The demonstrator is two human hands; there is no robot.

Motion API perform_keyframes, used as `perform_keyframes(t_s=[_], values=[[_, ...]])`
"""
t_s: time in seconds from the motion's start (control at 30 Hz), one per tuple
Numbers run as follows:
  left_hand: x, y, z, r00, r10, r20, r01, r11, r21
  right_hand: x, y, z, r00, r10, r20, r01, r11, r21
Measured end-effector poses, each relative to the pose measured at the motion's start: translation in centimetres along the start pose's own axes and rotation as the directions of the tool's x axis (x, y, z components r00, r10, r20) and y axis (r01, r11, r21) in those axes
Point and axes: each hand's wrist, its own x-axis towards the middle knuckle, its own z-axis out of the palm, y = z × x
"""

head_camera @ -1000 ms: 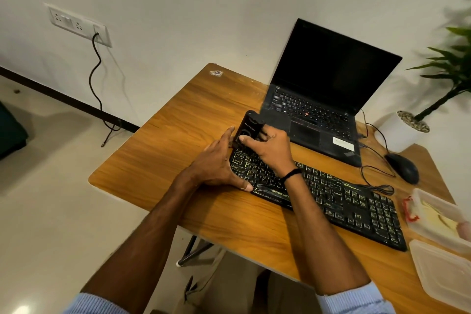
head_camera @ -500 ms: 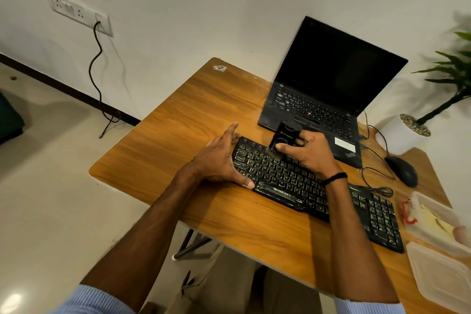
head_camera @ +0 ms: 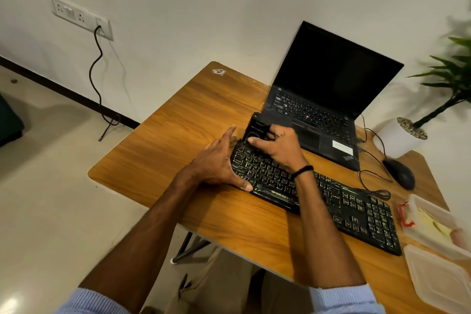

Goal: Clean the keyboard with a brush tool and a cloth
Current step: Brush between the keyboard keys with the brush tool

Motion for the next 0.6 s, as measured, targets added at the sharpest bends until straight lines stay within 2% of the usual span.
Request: perform_keyframes(t_s=[0.07,0.23,0.4,0.6], values=[[0.1,-0.1,0.0,1.000,0.014,0.005,-0.014,1.000,-0.005,-0.8,1.1,-2.3,0.999,0.040,-0.030,-0.041,0.998,-0.039],[0.1,-0.1,0.1,0.999,0.034,0.005,-0.034,0.999,-0.007,-2.6,3.5,-6.3,0.991,0.090,-0.099,-0.088,0.996,0.027],[0.1,0.0,0.1,0.999,0.034,-0.001,-0.034,0.999,-0.004,-1.3,1.8,-2.9,0.996,0.067,-0.053,-0.062,0.994,0.093],[0.2,0.0,0.0,1.000,0.016,-0.013,-0.016,1.000,0.004,0.1,-1.2,1.0,0.999,-0.001,0.044,-0.002,0.997,0.072]])
